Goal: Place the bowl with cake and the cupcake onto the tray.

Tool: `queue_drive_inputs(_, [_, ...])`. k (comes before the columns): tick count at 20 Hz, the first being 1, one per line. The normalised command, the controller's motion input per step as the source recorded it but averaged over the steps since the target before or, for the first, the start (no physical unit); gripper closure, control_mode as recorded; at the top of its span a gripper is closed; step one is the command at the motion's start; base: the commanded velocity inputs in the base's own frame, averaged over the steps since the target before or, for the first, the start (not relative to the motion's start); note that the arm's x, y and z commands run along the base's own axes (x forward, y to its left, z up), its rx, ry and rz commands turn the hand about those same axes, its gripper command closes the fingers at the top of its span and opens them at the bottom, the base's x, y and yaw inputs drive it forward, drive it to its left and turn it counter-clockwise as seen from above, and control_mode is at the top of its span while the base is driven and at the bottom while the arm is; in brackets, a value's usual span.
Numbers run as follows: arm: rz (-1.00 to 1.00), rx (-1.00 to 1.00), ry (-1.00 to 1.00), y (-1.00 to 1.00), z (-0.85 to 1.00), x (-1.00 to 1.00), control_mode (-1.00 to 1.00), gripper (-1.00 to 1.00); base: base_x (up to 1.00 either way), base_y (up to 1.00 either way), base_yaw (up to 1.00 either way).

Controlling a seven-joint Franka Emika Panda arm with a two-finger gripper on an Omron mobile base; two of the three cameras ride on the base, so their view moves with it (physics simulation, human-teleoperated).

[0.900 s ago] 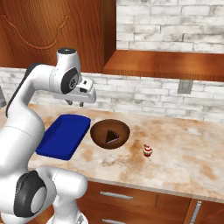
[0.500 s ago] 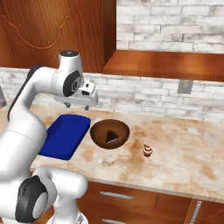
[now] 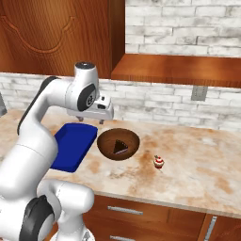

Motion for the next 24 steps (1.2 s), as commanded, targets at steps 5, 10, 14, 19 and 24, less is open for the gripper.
queue_drive_inputs(5, [0.00, -0.01, 0.01, -0.10, -0.22, 0.12, -1.00, -1.00, 0.00, 0.00, 0.00])
queue_drive_inputs(10, [0.00, -0.03, 0.00, -0.10, -0.33, 0.16, -1.00, -1.00, 0.00, 0.00, 0.00])
queue_drive_inputs(14, [0.00, -0.09, 0.00, -0.03, -0.39, 0.14, -1.00, -1.00, 0.00, 0.00, 0.00])
queue_drive_inputs(19, [0.01, -0.07, 0.00, -0.01, -0.32, 0.07, -1.00, -1.00, 0.00, 0.00, 0.00])
queue_drive_inputs(24, [0.08, -0.03, 0.00, 0.00, -0.29, 0.00, -1.00, -1.00, 0.00, 0.00, 0.00])
